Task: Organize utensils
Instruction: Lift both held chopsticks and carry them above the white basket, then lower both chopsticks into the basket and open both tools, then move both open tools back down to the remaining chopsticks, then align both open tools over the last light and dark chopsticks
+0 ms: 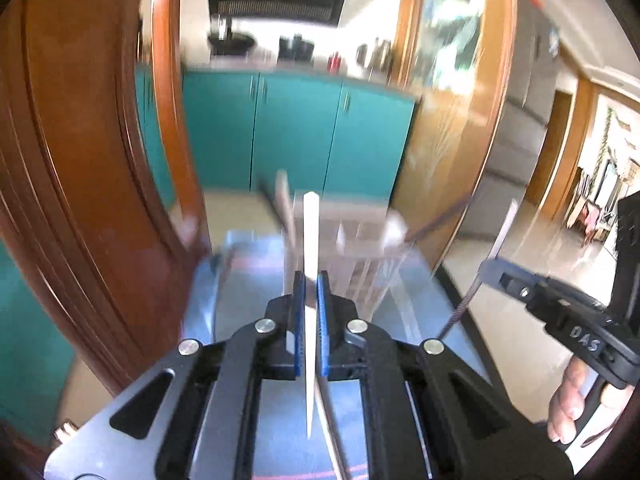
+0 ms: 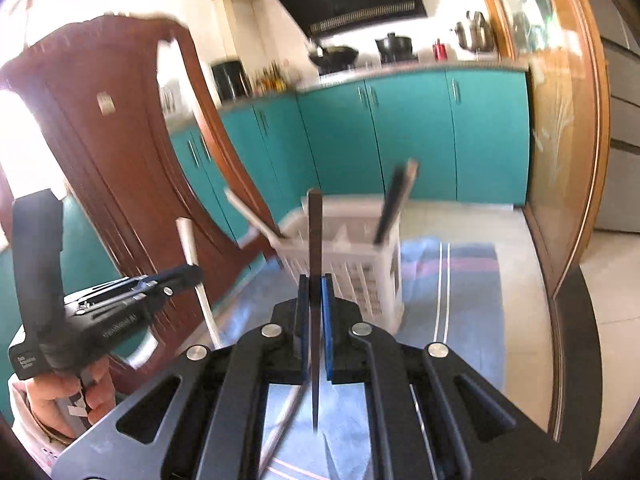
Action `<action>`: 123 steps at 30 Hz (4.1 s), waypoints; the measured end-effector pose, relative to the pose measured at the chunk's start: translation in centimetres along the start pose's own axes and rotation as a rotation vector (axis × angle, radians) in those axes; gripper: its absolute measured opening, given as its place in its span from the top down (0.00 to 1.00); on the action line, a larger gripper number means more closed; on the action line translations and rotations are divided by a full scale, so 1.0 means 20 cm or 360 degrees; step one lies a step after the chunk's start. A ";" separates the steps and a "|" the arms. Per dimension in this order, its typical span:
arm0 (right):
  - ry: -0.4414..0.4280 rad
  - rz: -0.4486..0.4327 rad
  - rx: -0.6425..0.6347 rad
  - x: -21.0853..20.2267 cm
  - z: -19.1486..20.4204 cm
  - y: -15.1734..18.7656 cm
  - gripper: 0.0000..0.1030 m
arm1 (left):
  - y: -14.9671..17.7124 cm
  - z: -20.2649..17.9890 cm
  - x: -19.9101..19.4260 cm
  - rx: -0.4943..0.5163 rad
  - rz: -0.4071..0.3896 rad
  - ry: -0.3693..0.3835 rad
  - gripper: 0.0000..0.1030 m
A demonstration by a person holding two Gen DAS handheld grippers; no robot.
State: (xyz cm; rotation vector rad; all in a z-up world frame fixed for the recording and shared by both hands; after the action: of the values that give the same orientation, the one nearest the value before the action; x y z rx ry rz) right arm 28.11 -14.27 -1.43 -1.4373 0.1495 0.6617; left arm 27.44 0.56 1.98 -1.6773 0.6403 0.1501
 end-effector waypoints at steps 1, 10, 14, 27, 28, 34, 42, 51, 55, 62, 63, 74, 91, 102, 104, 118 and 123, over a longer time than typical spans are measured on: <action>-0.0012 -0.0047 0.0022 -0.05 0.00 -0.07 0.94 | -0.08 -0.03 -0.06 0.0027 -0.0069 0.0008 0.93; 0.0042 -0.0418 0.0199 -0.17 -0.06 -0.59 0.94 | -0.61 0.01 -0.14 -0.0052 -0.0454 0.0046 0.93; 0.0184 -0.0528 0.0297 -0.08 -0.17 -0.66 0.94 | -0.65 0.08 -0.02 -0.0086 -0.0565 0.0005 0.93; 0.0286 -0.0270 0.0144 0.32 -0.12 -0.44 0.94 | -0.38 0.16 0.51 -0.0161 -0.0226 -0.0091 0.93; 0.0291 -0.0270 0.0132 0.32 -0.11 -0.43 0.93 | -0.37 0.16 0.51 -0.0158 -0.0224 -0.0095 0.93; 0.0245 -0.0308 0.0198 0.22 -0.14 -0.41 0.74 | -0.33 0.13 0.42 -0.0139 -0.0275 -0.0052 0.83; 0.0028 -0.0384 0.0004 -0.11 0.04 -0.28 0.74 | -0.21 0.14 0.11 -0.0122 -0.0418 -0.0146 0.69; 0.0064 0.0677 -0.0164 0.65 0.15 0.46 0.74 | 0.10 0.32 0.28 -0.0148 -0.0019 -0.0401 0.62; 0.0121 0.0865 -0.0192 0.78 0.19 0.62 0.74 | 0.17 0.31 0.31 -0.0163 0.0058 -0.0378 0.58; 0.0254 0.0865 -0.0229 0.88 0.21 0.68 0.75 | 0.20 0.25 0.25 -0.0018 0.0000 -0.0424 0.48; 0.0269 0.0859 -0.0225 0.89 0.21 0.68 0.78 | 0.21 0.24 0.25 -0.0002 0.0003 -0.0434 0.48; 0.0199 0.0858 0.0058 0.86 0.10 0.62 0.88 | 0.21 0.24 0.31 0.0005 0.0057 -0.0429 0.46; 0.0339 0.0838 0.0200 0.83 -0.11 0.62 0.88 | 0.26 0.23 0.38 0.0016 0.0156 -0.0432 0.36; 0.0358 0.0788 -0.0042 0.90 -0.03 0.66 0.85 | 0.39 0.34 0.48 -0.0217 0.0390 -0.0349 0.33; 0.0392 0.0762 -0.0102 0.91 -0.01 0.65 0.85 | 0.40 0.34 0.49 -0.0214 0.0410 -0.0349 0.32; 0.0457 0.0908 0.0329 0.84 -0.37 0.56 0.88 | 0.60 0.19 0.73 -0.0161 0.0667 -0.0151 0.29; 0.0466 0.0795 0.0498 0.78 -0.51 0.45 0.77 | 0.72 0.06 0.89 -0.0065 0.0808 -0.0097 0.29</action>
State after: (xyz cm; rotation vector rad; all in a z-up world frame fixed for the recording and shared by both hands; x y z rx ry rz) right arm 39.25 -18.81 -18.39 -1.1884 0.8266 0.7855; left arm 35.57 -5.18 -18.60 -1.5126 1.0121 0.5774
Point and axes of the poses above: each gripper's, at about its wrist camera, not at the fingertips, and x roughly the way its jaws point, z to its left, y to its underside, the point moved 6 cm from there along x, roughly the way its jaws point, and after that the axes turned 11 degrees about y, right-handed, at the moved point
